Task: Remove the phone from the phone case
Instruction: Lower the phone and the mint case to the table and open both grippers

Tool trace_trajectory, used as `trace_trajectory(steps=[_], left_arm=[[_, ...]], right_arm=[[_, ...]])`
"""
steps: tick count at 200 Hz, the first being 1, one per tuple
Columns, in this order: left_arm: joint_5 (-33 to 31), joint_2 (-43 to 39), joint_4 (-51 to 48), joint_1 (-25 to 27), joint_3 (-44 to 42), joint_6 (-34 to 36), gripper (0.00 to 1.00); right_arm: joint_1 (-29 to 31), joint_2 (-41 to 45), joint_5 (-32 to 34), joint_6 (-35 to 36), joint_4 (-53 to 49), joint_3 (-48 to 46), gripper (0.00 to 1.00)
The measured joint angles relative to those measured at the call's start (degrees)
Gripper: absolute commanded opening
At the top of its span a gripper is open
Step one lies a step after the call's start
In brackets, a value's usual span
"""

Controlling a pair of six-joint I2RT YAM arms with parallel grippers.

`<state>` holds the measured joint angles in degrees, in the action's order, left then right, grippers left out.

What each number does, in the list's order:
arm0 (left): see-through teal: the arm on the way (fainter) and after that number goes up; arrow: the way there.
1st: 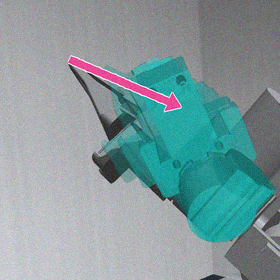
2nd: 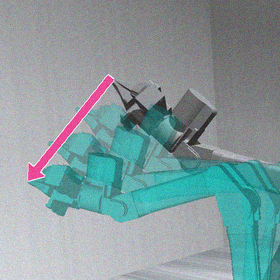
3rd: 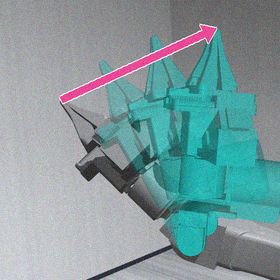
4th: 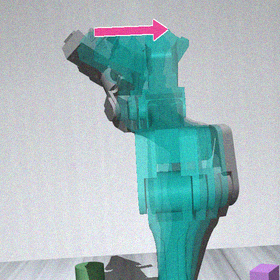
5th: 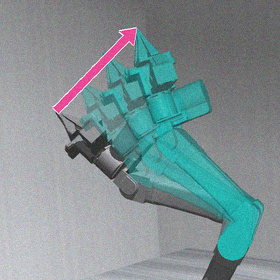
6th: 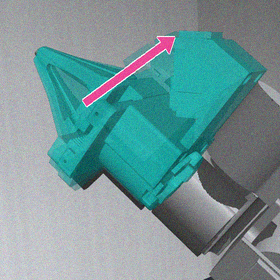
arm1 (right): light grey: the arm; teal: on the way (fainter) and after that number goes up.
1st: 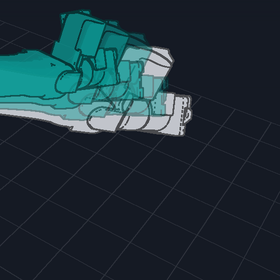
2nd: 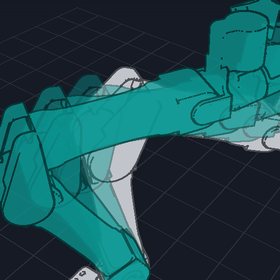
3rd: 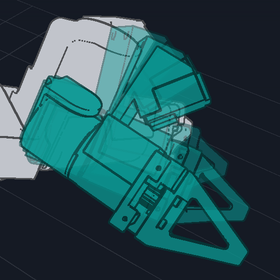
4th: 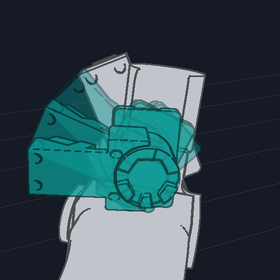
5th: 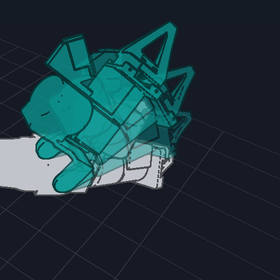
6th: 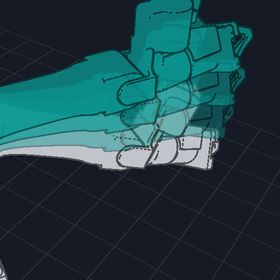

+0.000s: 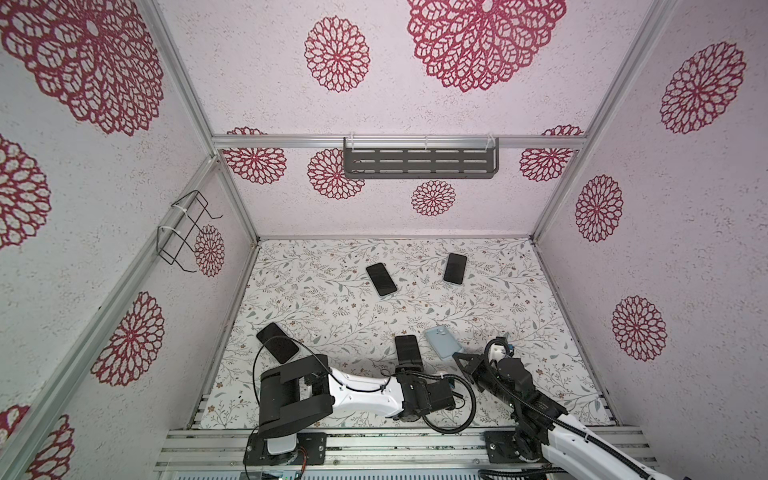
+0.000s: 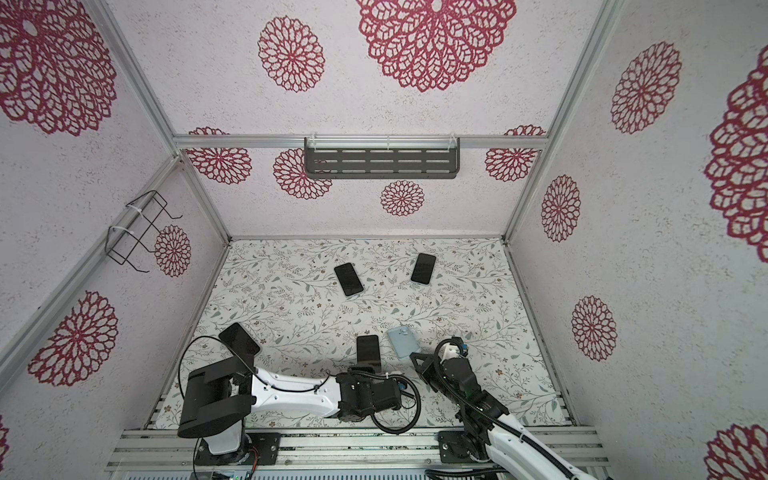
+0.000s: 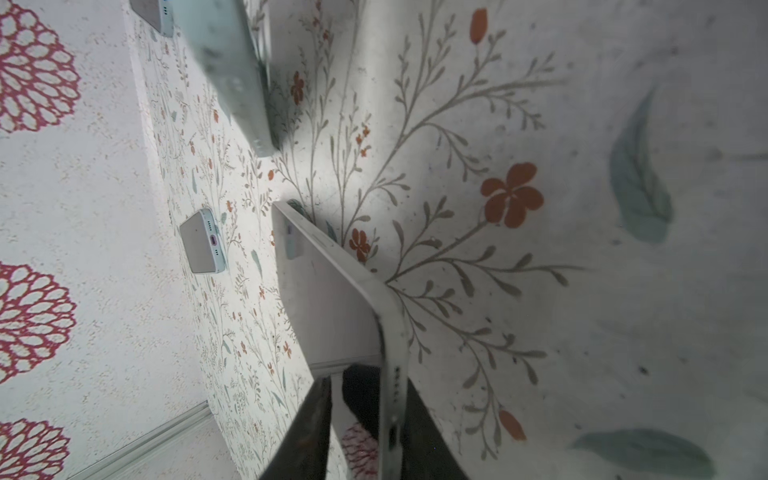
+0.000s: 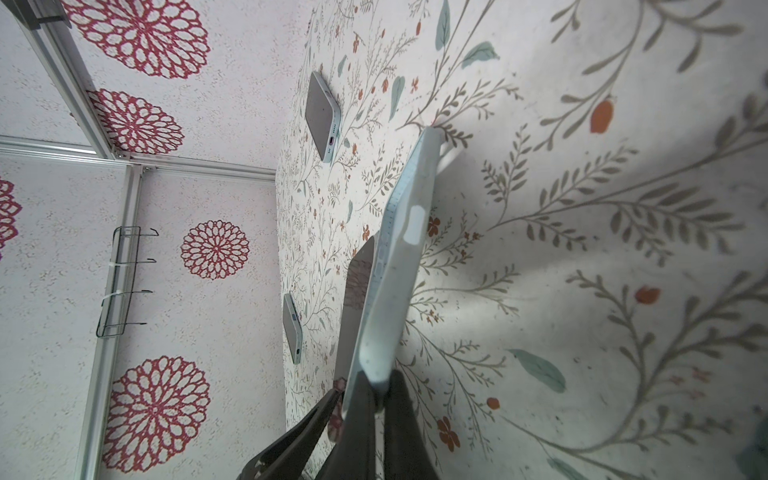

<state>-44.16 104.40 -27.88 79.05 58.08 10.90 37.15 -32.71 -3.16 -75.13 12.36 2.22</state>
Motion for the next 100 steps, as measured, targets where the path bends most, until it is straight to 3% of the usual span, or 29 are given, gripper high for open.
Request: trace_trajectory(steps=[71, 95, 100], left_arm=[[0.61, 1.95, -1.40, 0.76, 0.35, -2.16, 0.53], [0.17, 1.97, -1.66, 0.85, 0.37, -3.19, 0.63], [-0.13, 1.97, -1.73, 0.87, 0.39, -3.63, 0.72]], right_arm=[[1.07, -1.36, 0.24, -0.07, 0.63, 0.00, 0.00], [2.10, -1.40, 1.09, -0.44, 0.63, 0.00, 0.00], [2.36, -1.42, 1.49, -0.55, 0.63, 0.00, 0.00]])
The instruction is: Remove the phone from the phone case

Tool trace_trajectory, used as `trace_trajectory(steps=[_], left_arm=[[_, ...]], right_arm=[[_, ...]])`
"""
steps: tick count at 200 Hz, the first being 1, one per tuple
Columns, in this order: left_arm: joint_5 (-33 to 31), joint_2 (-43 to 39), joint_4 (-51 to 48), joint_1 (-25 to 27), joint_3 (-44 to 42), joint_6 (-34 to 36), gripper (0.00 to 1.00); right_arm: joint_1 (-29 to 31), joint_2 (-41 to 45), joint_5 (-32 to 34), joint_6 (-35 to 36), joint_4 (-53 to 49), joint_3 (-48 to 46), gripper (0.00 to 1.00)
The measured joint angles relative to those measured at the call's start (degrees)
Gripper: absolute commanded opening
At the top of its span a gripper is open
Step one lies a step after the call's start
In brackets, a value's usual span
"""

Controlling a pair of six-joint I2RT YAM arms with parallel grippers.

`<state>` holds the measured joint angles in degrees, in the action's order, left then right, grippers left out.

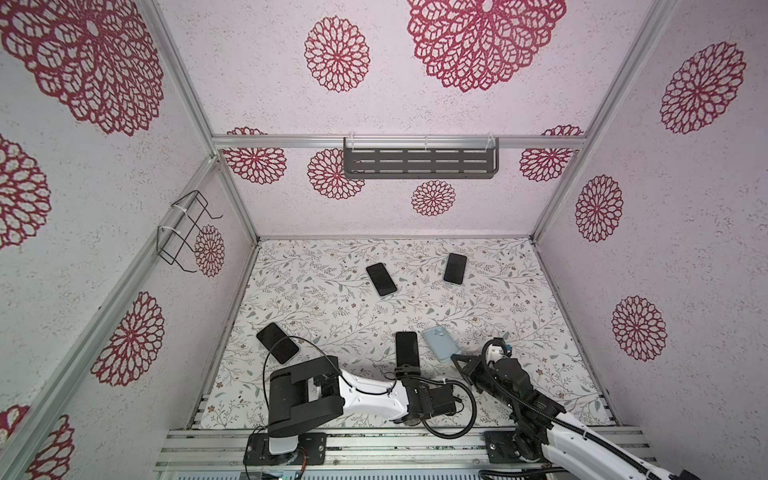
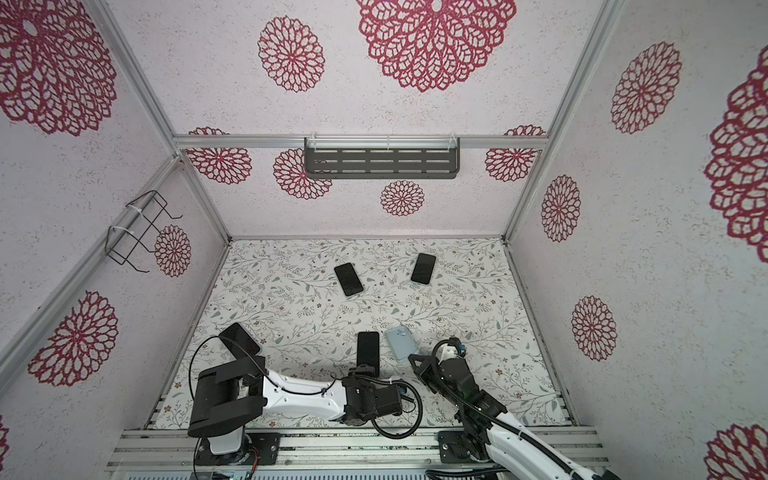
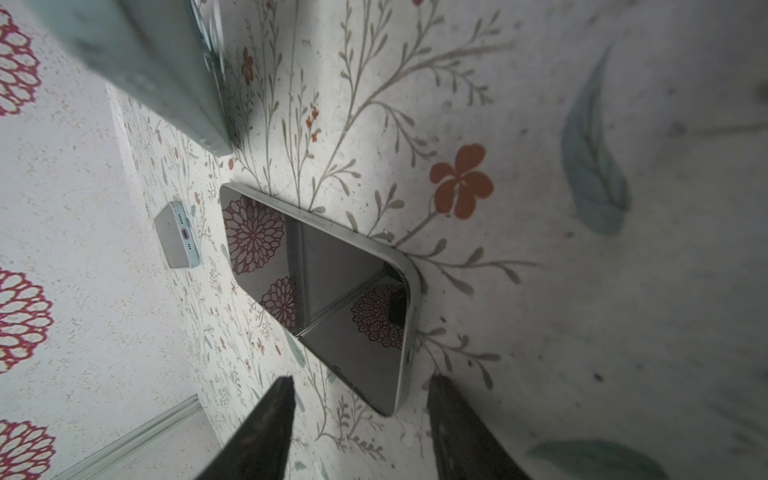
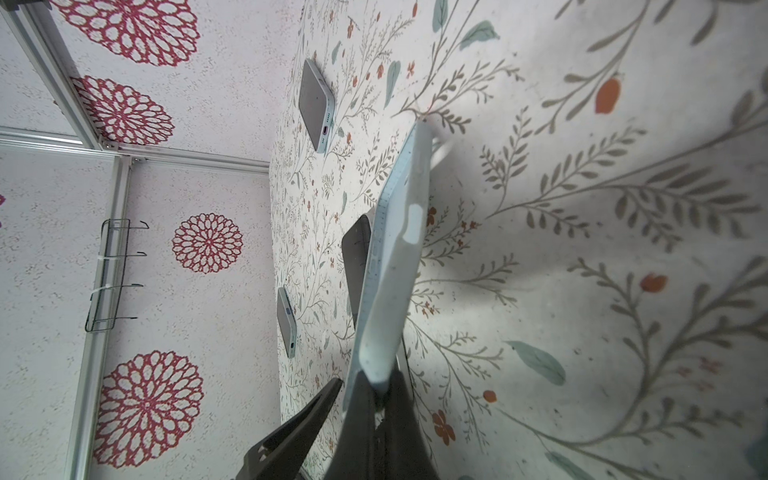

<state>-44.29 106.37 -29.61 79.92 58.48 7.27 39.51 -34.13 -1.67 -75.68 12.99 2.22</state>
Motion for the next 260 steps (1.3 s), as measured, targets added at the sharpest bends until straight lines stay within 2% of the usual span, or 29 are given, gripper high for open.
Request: trace_trajectory(steps=[21, 29, 43, 61, 80, 102, 116, 132, 136, 167, 203, 233, 260], left_arm=[[-1.42, -0.79, -0.33, 0.07, 0.26, -2.10, 0.86], [-1.60, -1.55, -0.63, 0.11, 0.26, -2.84, 0.88], [-2.23, -3.61, -1.14, 0.13, 0.22, -4.52, 0.91], [-3.15, -7.78, -1.46, 0.13, -0.07, -7.04, 0.95], [-4.15, -13.27, -1.22, 0.13, -1.07, -9.64, 0.98], [-4.98, -19.34, -1.09, -0.24, -2.97, -12.72, 0.99], [-5.20, -22.49, -1.11, -0.68, -4.24, -14.58, 0.97], [-5.07, -25.40, -0.94, -1.79, -5.64, -16.20, 0.97], [-5.01, -26.05, -0.81, -2.16, -5.95, -16.55, 0.97], [-3.34, -30.47, 0.42, -6.38, -7.56, -19.10, 0.97], [2.38, -34.36, 2.99, -14.36, -8.83, -24.44, 0.97], [9.99, -38.71, 5.55, -22.91, -11.89, -29.55, 0.97], [15.78, -41.83, 6.38, -27.34, -12.52, -32.89, 0.97]], right_arm=[[1.42, -0.22, 1.18, -0.48, 0.00, 0.00, 0.00], [2.05, -0.33, 1.92, -0.55, 0.00, 0.00, 0.00], [3.43, -0.66, 3.21, -0.94, 0.02, 0.00, 0.09], [5.38, -1.64, 4.96, -1.62, 0.02, 0.00, 0.16], [7.61, -3.23, 6.69, -2.19, 0.02, 0.00, 0.19], [9.33, -4.81, 8.52, -3.19, 0.02, 0.00, 0.30], [10.34, -5.57, 9.46, -3.82, -0.04, 0.00, 0.42], [11.65, -5.95, 10.03, -3.93, -0.04, 0.00, 0.48], [12.02, -5.95, 10.08, -4.17, -0.07, 0.00, 0.54], [14.56, -5.70, 10.29, -4.33, -2.14, 0.46, 0.64], [17.18, 0.26, 11.69, -1.49, -14.51, 5.29, 0.65], [17.33, 5.27, 15.56, 4.83, -26.03, 10.69, 0.65], [16.61, -0.42, 20.79, 14.21, -33.44, 18.12, 0.68]])
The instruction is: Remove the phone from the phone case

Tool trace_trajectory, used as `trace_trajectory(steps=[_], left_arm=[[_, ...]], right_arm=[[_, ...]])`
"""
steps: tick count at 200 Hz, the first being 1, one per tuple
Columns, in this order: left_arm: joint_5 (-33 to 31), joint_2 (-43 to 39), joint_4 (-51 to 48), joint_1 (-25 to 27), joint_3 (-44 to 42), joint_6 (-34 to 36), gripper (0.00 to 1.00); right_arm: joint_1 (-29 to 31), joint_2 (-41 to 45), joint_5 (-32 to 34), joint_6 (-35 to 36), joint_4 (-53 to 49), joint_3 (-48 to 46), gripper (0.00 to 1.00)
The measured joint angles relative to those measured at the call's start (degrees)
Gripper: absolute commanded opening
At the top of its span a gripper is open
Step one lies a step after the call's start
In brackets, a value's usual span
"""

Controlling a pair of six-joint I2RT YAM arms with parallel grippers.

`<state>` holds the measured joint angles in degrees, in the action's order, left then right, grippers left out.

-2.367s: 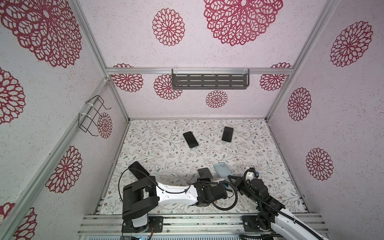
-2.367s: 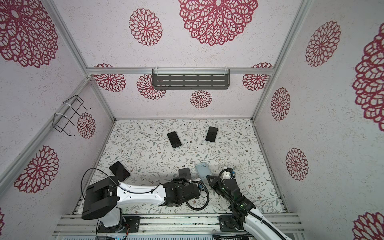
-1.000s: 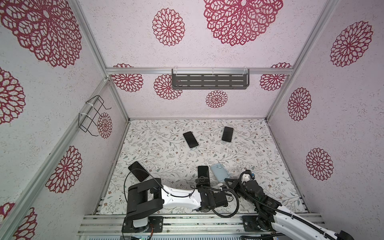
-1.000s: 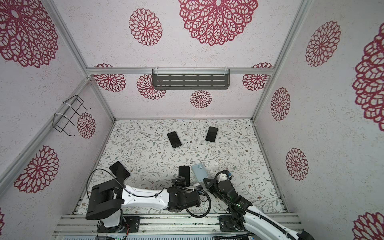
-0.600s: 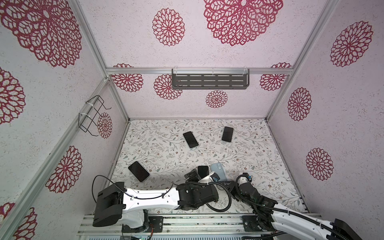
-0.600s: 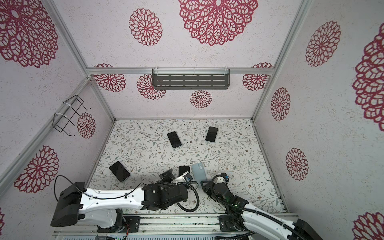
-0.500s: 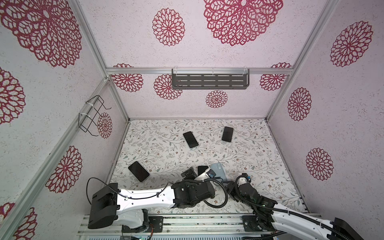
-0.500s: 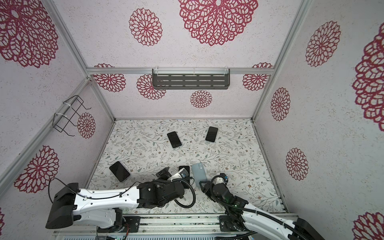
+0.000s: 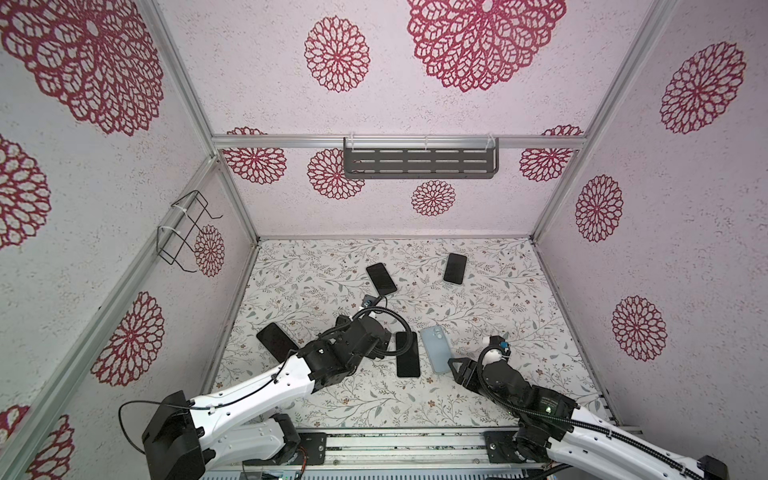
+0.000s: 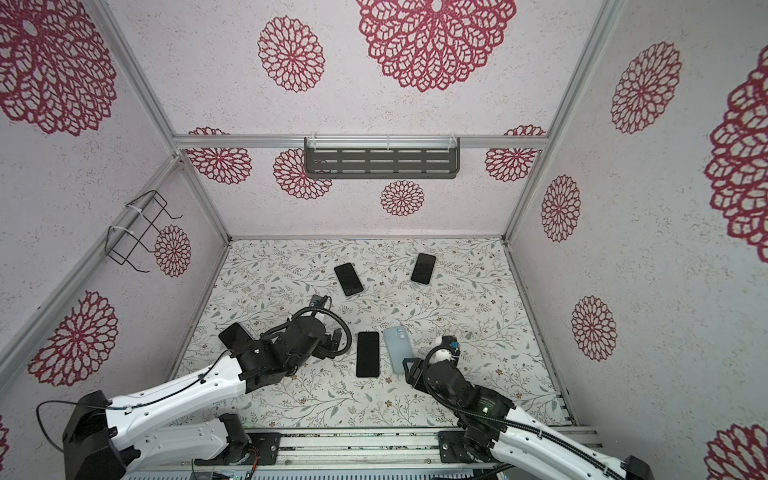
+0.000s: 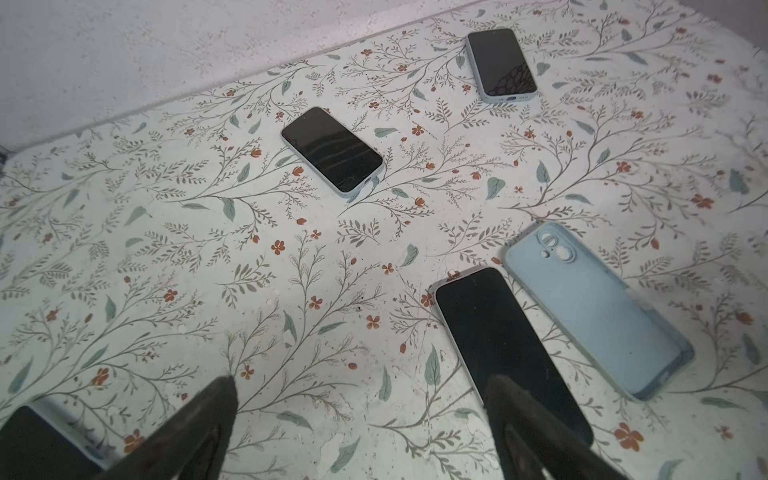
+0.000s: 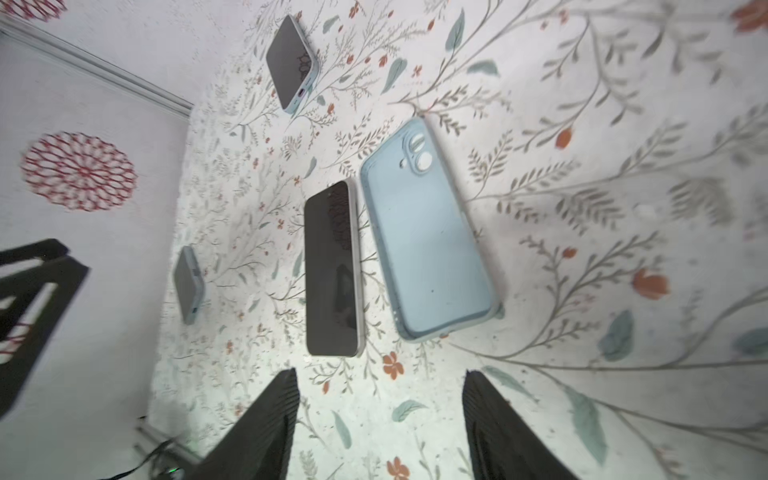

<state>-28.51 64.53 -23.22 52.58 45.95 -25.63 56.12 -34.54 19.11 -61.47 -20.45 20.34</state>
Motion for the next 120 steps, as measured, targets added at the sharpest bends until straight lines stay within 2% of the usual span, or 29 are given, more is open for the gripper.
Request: trace_trajectory(steps=[27, 63, 80, 120], left_arm=[[3.30, -3.26, -0.31, -1.62, 0.00, -2.12, 0.97], [4.42, -7.78, -4.00, -2.14, 0.00, -4.55, 0.97], [4.44, -10.43, -6.56, -2.19, 0.00, -5.68, 0.97], [3.63, -16.76, -11.61, -2.23, 0.00, -7.76, 0.97]], right_arm=[[-3.93, -11.04, 0.87, 11.91, -1.20, 6.05, 0.64], [-15.17, -26.84, -5.16, 25.33, 3.06, 10.10, 0.57], [-17.66, -31.10, -8.02, 28.76, 5.03, 10.78, 0.54], [-18.75, -38.36, -13.38, 33.22, 9.51, 13.62, 0.48]])
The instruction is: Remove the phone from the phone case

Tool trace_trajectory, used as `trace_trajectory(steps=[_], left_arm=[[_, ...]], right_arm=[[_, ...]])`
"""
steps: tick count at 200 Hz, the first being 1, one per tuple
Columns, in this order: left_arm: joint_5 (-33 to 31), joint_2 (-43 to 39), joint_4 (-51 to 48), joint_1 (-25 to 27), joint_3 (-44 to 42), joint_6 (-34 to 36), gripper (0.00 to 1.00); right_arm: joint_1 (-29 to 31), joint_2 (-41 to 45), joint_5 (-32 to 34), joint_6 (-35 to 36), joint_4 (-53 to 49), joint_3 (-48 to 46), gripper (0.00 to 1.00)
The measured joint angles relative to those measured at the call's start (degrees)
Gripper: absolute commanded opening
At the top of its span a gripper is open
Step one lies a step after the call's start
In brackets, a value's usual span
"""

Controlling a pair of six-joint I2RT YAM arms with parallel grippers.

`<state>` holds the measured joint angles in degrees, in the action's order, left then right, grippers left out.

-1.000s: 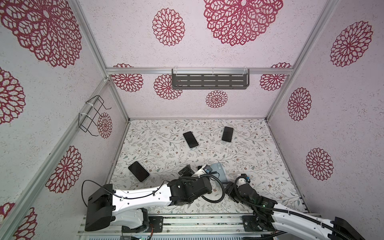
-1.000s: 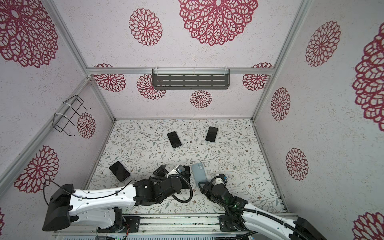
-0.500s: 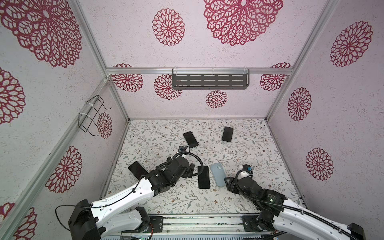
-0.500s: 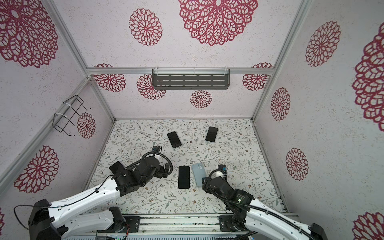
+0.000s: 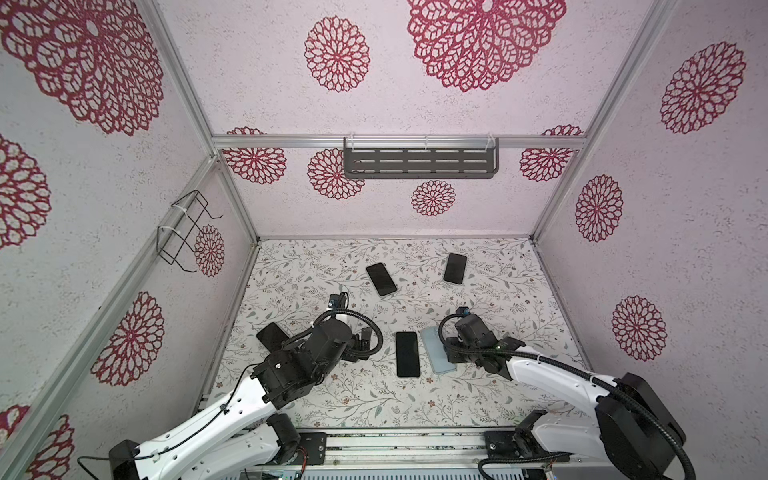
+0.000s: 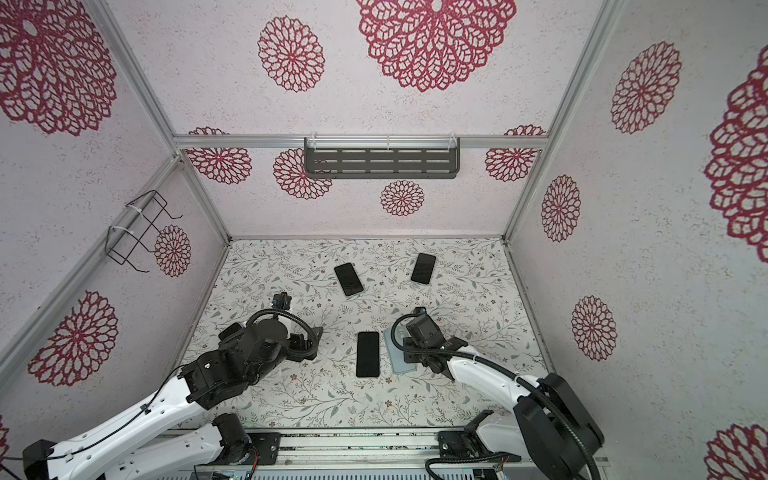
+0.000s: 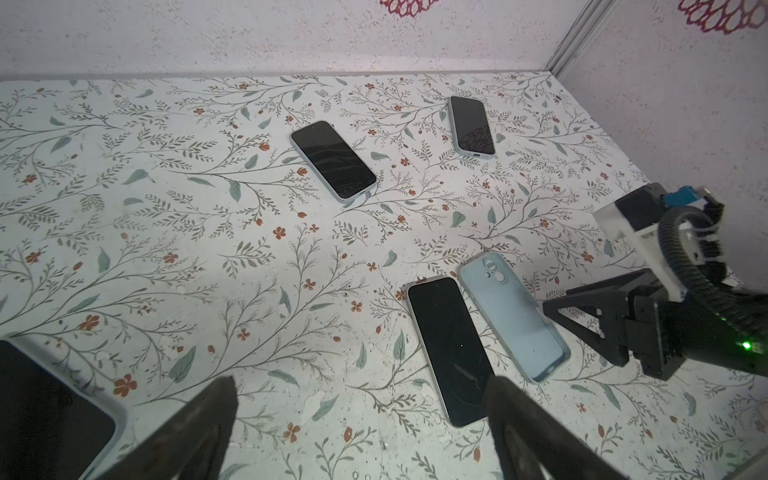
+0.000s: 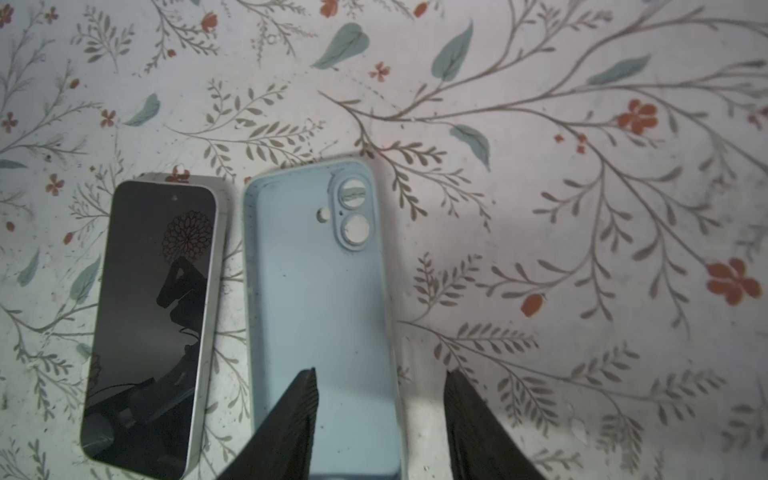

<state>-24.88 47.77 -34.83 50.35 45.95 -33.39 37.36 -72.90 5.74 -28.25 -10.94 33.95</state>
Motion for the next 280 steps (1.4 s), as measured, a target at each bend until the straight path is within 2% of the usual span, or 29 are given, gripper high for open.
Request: trace_trajectory(steps=[49, 78, 157, 212, 280], left_arm=[[-0.33, -3.93, -4.63, 0.00, 0.00, -1.64, 0.97], [-0.50, -4.96, -7.08, 0.00, 0.00, -2.21, 0.97], [-1.49, -7.69, -9.49, 0.00, 0.00, -2.69, 0.97], [-1.62, -8.83, -10.16, 0.00, 0.00, -2.69, 0.97], [-2.03, -10.34, -10.58, 0.00, 0.00, -2.86, 0.97]], right_arm=[[-1.25, -5.86, -0.04, 1.70, 1.40, 1.16, 0.40], [-1.29, -6.88, -0.07, 1.92, 2.19, 1.16, 0.30], [-1.03, -9.46, -3.48, 0.09, 5.09, 1.05, 0.11], [2.38, -10.47, -4.31, -3.52, 6.88, 1.05, 0.08], [9.09, -12.17, -4.07, -12.28, 11.43, 1.05, 0.07]])
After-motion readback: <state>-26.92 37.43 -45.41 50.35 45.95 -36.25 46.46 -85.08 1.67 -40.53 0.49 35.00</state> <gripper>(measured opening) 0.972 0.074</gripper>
